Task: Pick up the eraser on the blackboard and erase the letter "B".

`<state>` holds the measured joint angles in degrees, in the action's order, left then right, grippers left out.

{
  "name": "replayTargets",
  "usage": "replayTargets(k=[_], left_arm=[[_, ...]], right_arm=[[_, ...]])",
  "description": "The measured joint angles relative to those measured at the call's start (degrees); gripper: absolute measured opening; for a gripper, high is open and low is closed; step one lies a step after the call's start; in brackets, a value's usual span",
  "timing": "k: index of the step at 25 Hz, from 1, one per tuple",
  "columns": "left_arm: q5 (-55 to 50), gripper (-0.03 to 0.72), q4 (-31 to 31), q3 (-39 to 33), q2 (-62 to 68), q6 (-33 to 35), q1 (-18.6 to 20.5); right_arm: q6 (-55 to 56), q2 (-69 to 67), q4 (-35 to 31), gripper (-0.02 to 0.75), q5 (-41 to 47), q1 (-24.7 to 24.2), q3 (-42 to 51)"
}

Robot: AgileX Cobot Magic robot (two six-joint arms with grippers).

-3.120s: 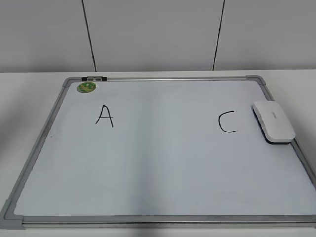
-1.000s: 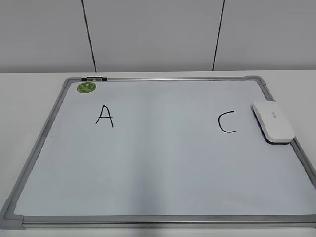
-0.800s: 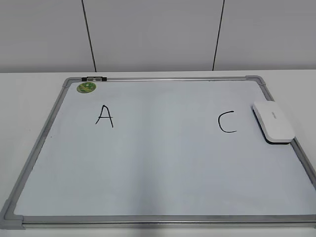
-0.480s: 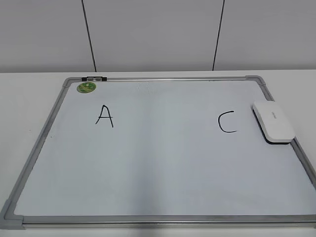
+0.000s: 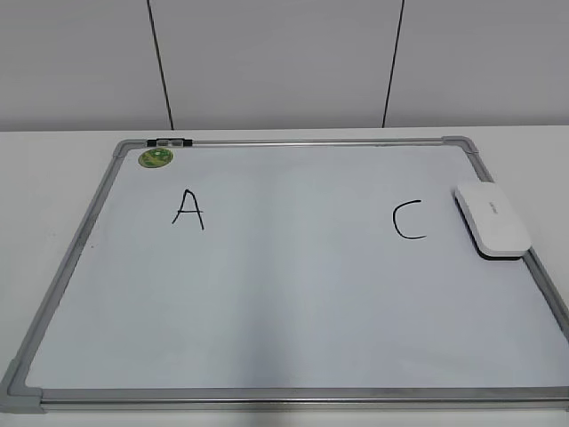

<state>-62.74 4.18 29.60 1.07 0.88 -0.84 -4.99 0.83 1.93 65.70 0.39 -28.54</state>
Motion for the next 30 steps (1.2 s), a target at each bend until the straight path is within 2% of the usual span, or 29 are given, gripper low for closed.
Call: replayTargets(k=[30], left_arm=[[-0.3,0.408,0.0,-0.2,-0.1,0.0,0.1]], right_arm=[[0.0,0.1,0.2,0.554,0.0,0.0,0.0]])
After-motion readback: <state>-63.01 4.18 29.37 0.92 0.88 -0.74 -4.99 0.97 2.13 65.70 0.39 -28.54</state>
